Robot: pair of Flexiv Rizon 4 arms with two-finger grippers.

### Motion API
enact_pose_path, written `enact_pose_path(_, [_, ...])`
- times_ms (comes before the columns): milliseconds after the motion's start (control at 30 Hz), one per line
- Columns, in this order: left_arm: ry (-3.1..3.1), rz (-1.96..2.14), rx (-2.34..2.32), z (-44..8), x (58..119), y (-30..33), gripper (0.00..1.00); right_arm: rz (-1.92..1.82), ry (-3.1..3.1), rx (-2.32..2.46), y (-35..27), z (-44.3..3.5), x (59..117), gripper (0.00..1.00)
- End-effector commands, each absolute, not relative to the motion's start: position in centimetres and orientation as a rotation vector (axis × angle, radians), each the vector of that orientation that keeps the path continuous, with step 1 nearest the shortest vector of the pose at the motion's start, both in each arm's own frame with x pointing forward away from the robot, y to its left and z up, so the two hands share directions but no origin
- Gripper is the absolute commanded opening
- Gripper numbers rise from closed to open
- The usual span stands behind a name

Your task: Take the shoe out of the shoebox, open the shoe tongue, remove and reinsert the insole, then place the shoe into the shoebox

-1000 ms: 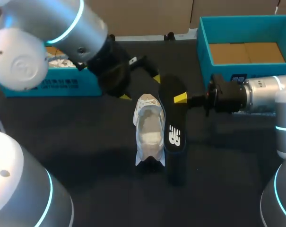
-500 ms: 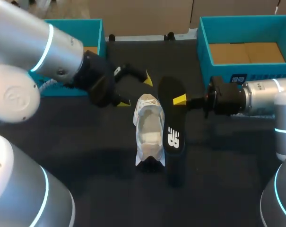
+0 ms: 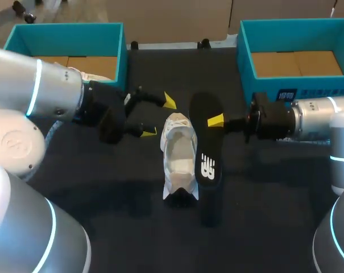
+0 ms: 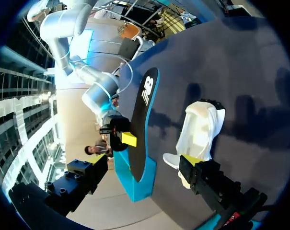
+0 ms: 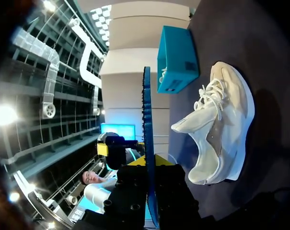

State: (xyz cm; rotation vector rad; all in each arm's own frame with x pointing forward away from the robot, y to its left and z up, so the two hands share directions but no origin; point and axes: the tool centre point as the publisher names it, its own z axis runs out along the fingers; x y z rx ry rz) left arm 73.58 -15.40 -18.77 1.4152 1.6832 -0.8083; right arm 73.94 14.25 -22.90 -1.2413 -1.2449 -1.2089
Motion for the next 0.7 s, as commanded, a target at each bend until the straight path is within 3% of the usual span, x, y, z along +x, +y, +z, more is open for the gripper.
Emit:
enact_pose_path(33, [1.667,-0.811,1.407,-19.42,73.37,-15.4,1.0,-1.206,-1.247,-1.245,14.23,-22.84,73.75,0.0])
enact_pose_path(700, [1.547,-0.936,1.314,-18.76,73.68,-15.5,1.0,-1.239,-1.251,-1.215,14.54,-22.29,73.74,0.0])
